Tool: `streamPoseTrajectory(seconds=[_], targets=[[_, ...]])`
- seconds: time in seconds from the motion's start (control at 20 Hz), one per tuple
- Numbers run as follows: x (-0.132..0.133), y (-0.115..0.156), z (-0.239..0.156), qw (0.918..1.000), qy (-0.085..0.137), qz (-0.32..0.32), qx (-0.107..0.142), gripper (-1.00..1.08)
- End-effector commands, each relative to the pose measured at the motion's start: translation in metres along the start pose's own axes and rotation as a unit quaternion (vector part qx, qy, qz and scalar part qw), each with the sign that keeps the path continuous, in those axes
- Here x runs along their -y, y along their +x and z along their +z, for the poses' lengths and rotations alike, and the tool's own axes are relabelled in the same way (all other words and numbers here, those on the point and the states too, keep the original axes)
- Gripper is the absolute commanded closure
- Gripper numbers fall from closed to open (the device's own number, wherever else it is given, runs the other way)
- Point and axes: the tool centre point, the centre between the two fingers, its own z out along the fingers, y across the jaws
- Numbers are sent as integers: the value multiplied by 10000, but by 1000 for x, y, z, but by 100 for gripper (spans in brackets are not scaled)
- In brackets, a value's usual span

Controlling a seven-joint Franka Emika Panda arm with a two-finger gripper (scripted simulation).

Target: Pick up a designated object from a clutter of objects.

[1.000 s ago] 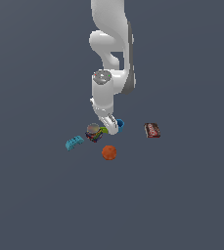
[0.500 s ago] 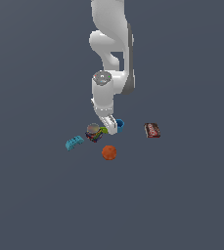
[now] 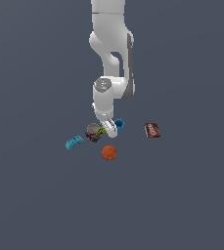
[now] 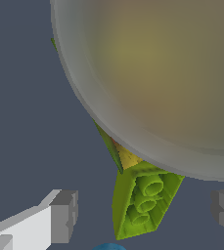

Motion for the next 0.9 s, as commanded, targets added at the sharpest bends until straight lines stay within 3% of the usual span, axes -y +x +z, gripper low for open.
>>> streamPoseTrajectory(seconds=[0.0,0.5,0.55,0.85], targets=[[0,0,9,10000,2,6,0,-92],[0,0,19,10000,3,9,0,-92],[0,0,19,10000,3,9,0,108],[0,0,19,10000,3,9,0,108]])
